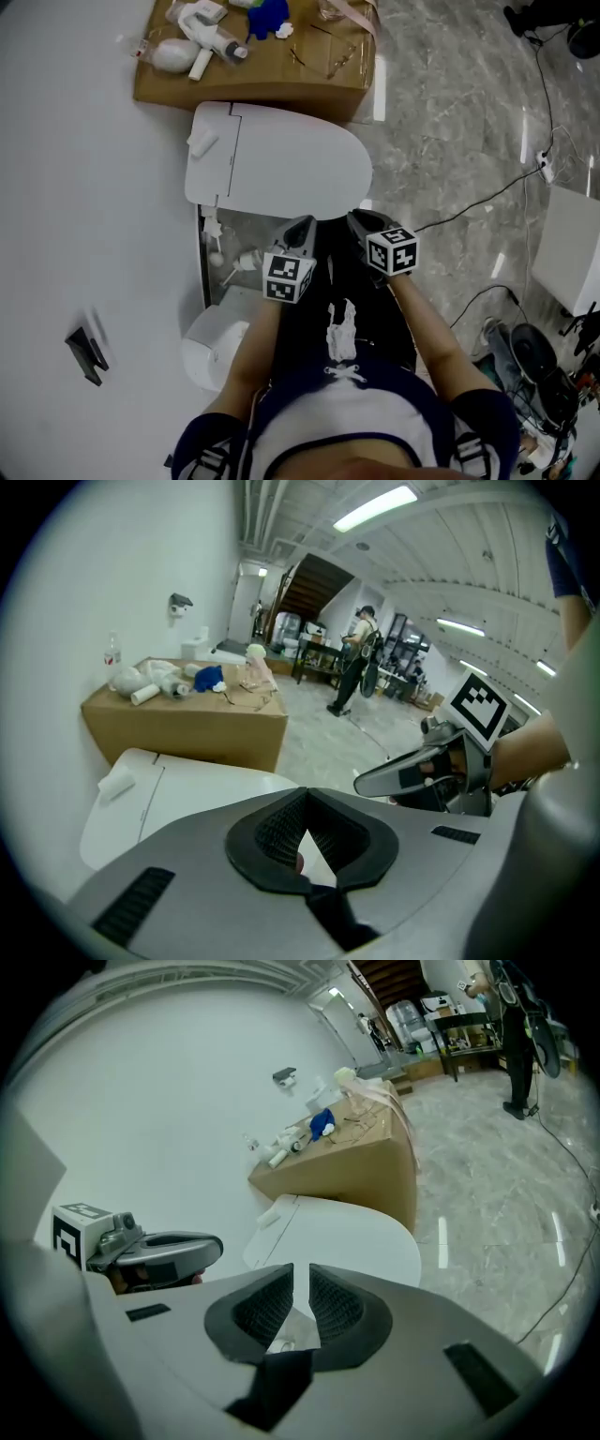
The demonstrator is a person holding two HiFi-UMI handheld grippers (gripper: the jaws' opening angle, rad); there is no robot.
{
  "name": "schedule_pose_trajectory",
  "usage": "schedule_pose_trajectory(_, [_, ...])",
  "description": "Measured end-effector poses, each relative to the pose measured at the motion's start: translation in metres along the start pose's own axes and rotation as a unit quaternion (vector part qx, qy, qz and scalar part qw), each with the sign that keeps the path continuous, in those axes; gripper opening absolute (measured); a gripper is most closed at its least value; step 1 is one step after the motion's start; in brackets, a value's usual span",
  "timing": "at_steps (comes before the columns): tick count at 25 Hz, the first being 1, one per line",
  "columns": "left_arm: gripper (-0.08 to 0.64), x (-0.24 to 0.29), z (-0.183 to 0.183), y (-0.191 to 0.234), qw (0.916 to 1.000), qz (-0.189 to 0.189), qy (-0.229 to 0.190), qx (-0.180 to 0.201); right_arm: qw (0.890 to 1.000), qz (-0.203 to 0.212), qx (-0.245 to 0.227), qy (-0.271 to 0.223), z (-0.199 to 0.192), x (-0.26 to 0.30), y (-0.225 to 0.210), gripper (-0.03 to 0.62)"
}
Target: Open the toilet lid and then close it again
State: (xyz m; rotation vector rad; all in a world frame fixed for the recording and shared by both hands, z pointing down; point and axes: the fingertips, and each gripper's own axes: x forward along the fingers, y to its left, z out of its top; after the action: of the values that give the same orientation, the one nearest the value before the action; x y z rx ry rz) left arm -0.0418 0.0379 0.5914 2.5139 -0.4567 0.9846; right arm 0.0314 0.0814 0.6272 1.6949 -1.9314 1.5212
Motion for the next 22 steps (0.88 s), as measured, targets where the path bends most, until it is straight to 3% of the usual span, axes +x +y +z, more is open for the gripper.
schedule_pose_trajectory(9, [0.006, 0.063, -0.021, -0.016, 0.9966, -0.060, 0.054, 0.013, 0.998, -0.029, 0.048, 0.007, -0.008, 0.032, -0.050, 0.012])
schedule_pose_trajectory(15, [0.006, 0.098, -0.040, -0.018, 0.9923, -0.083, 0.083, 0.037, 0.994, -0.047, 0.095, 0.014, -0.029, 0.057, -0.091, 0.078])
schedule_pose_trajectory(22, [0.006, 0.126, -0.059, -0.012, 0.9868, -0.098, 0.110, 0.066, 0.989, -0.072, 0.130, 0.020, -0.054, 0.087, -0.132, 0.094])
